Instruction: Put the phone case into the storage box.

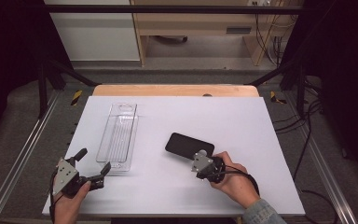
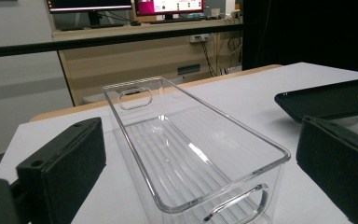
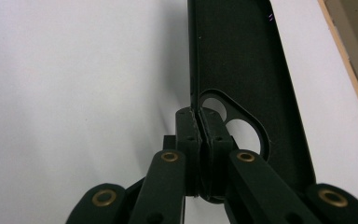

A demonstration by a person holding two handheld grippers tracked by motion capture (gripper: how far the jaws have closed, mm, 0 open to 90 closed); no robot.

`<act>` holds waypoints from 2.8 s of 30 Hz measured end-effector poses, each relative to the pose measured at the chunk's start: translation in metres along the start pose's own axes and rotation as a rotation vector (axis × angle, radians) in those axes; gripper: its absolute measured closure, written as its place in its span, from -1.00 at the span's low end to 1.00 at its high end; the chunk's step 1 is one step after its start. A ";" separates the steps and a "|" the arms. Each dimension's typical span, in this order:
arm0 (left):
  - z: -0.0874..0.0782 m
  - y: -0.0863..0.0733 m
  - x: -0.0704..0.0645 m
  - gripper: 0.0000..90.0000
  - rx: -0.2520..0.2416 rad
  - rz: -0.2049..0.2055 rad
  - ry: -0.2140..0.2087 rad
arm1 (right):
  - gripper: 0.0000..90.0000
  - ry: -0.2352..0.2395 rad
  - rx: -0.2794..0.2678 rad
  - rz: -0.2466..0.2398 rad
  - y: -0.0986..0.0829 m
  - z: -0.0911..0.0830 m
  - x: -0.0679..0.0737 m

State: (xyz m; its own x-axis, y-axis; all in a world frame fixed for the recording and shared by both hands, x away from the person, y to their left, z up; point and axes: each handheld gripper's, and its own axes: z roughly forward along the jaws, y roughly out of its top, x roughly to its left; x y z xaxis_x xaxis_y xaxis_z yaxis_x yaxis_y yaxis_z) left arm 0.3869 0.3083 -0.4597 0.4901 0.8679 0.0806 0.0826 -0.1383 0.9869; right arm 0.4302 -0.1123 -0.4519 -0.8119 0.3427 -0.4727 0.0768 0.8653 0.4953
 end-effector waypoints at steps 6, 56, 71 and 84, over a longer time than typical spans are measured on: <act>0.000 0.000 -0.001 -0.98 -0.003 0.001 -0.003 | 0.94 -0.011 0.015 -0.058 0.006 -0.005 0.002; -0.001 0.003 -0.005 -0.98 0.003 0.016 -0.007 | 0.95 -0.037 0.032 -0.204 0.026 -0.022 -0.003; -0.003 0.009 -0.011 -0.98 0.027 0.052 -0.004 | 0.95 -0.070 0.023 -0.269 0.035 -0.033 0.011; 0.008 0.048 -0.030 -0.97 0.065 0.171 -0.039 | 0.95 -0.072 0.029 -0.302 0.035 -0.025 0.017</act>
State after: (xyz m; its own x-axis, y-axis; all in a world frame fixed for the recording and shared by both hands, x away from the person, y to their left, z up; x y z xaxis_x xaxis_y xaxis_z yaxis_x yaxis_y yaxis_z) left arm 0.3834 0.2720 -0.4162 0.5351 0.8100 0.2398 0.0504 -0.3140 0.9481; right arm 0.4049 -0.0857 -0.4244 -0.7572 0.0926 -0.6466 -0.1444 0.9417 0.3040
